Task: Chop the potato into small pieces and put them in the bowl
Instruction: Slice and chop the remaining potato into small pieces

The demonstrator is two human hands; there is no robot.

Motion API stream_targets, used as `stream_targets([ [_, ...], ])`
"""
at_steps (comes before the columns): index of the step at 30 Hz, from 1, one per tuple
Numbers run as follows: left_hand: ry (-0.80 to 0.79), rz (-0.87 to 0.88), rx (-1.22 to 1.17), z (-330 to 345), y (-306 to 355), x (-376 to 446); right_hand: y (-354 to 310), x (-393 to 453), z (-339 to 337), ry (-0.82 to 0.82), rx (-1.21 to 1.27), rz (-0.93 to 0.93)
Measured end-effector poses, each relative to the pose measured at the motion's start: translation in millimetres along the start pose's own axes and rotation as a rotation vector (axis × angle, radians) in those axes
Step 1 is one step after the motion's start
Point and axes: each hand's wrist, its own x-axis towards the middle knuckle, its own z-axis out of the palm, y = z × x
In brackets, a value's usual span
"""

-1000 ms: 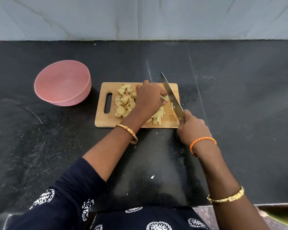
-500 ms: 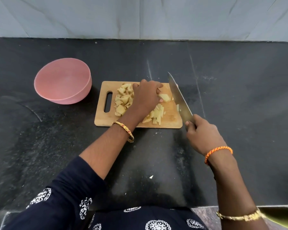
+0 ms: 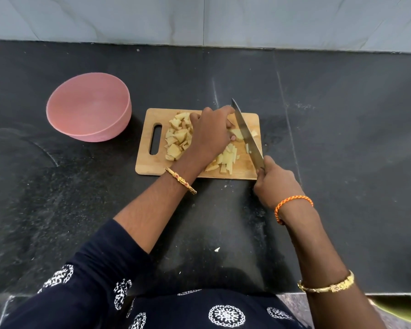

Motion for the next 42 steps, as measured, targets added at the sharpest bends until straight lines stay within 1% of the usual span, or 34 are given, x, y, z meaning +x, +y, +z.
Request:
stream_targets([
  [7,0.029,-0.007,0.009,3,-2,-1,18,-31,-10,-0.07,-0.009,0.029],
  [8,0.027,-0.007,0.006,3,-1,-1,19,-35,-11,-0.048,0.02,0.032],
  [11,0.019,-0.017,-0.032,2,-3,-1,16,-37,-14,0.087,0.126,0.017],
  [13,0.019,-0.032,-0.059,3,-4,-1,10,-30,-12,0.124,0.15,0.001],
  [19,0.029,-0.03,-0.054,2,-3,1,-5,-6,3,0.067,0.11,-0.006],
  [28,0.066,-0.025,-0.053,3,-5,3,-16,-2,5,0.024,0.021,0.041],
  [31,0.068,-0.025,-0.056,2,-5,3,-15,-6,6,-0.015,-0.021,0.058],
  [37,0.064,-0.022,-0.045,0,-3,2,0,-29,-6,-0.089,-0.018,0.057],
  [39,0.059,-0.018,-0.044,0,-3,1,3,-36,-13,-0.083,0.022,0.063],
  [42,0.074,-0.011,-0.028,-1,-3,0,-1,-36,-17,-0.004,0.102,0.071],
])
